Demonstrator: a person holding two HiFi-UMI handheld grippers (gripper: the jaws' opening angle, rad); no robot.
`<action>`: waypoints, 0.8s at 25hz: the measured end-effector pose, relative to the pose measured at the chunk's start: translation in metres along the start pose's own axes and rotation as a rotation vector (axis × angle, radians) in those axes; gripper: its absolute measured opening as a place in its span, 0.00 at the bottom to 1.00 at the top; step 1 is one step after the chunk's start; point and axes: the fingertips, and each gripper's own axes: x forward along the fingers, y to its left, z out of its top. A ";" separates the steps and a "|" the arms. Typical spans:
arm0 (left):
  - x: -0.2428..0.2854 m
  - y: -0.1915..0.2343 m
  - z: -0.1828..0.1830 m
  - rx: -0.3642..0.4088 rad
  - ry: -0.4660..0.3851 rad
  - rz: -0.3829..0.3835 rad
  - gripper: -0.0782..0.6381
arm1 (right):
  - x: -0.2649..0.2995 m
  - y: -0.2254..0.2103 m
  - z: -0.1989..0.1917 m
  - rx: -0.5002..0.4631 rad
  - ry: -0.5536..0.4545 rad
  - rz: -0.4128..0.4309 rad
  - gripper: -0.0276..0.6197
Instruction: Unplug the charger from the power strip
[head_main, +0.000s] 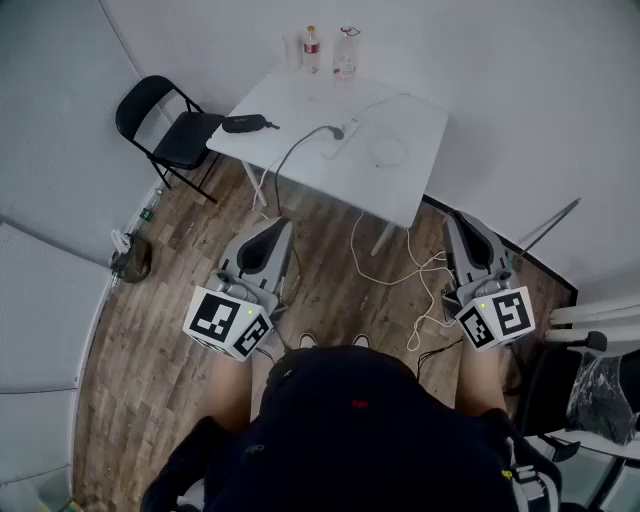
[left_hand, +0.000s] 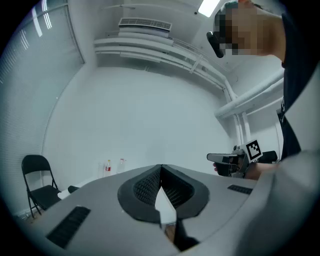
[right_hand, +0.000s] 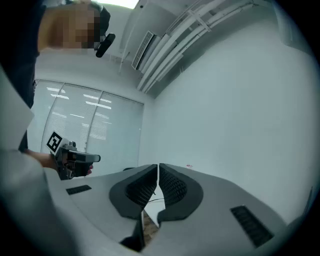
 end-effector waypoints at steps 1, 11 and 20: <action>0.000 0.000 -0.001 0.003 0.000 -0.001 0.14 | 0.000 0.000 -0.001 0.001 0.000 -0.001 0.09; 0.000 -0.001 -0.005 0.016 0.017 0.005 0.14 | 0.001 0.000 -0.007 0.015 0.003 0.004 0.09; 0.014 -0.009 -0.012 0.014 0.037 0.016 0.14 | -0.003 -0.018 -0.015 0.063 0.006 0.013 0.09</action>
